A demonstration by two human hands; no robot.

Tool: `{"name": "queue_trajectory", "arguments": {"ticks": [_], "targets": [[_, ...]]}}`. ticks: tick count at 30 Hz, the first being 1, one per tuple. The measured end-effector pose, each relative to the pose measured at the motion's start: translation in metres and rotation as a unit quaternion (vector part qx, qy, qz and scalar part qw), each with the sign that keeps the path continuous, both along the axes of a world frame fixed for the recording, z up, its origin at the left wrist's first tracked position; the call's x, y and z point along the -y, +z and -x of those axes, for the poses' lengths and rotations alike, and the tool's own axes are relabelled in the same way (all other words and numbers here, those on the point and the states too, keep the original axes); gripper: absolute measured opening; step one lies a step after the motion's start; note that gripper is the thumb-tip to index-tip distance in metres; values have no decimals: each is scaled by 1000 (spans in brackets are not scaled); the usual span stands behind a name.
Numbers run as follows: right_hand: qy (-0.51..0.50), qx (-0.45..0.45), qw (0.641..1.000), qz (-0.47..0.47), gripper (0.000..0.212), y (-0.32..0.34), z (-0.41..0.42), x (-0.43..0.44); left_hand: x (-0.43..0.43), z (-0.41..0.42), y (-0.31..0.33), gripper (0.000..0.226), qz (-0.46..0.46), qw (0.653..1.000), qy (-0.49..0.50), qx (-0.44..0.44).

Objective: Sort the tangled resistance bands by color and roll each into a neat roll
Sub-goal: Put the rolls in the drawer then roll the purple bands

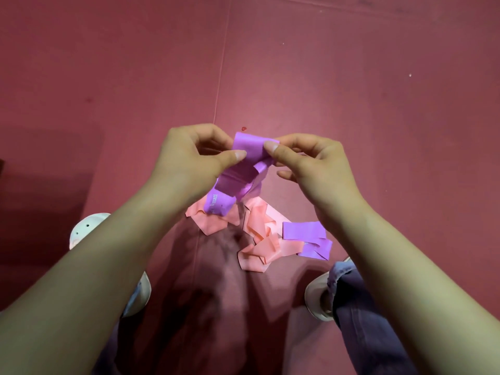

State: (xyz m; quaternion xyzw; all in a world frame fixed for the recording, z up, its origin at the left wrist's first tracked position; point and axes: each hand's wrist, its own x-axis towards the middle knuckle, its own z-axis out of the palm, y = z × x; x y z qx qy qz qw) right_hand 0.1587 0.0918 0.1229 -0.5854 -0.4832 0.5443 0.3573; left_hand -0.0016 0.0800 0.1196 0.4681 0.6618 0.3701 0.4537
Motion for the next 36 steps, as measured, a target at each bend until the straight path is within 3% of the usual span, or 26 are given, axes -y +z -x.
{"name": "queue_trajectory", "arguments": {"ticks": [4, 8, 13, 17, 22, 28, 36], "targets": [[-5, -6, 1000, 5, 11, 0, -1, -1, 0, -1, 0, 19, -23, 1000, -4, 15], [-1, -5, 1000, 4, 12, 0, 0, 0, 0, -3, -3, 11, -23, 999, -3, 37], [-40, 16, 999, 3, 14, -1, 0, -1, -2, -4, -7, 22, -72, 989, 110, -63], [-34, -28, 998, 37, 7, 1, -1, 0, 5, -19, -5, 15, -67, 996, -9, -50], [49, -10, 999, 20, 18, -1, 0, 3, 8, -25, 0, 21, -18, 996, -37, 82], [87, -16, 996, 11, 25, -1, 1, 3, 6, -18, -1, 14, 28, 991, 14, 133], [68, -129, 988, 46, 21, 0, 0, 1, 3, -9, 0, 11, 24, 986, 18, 164]]}}
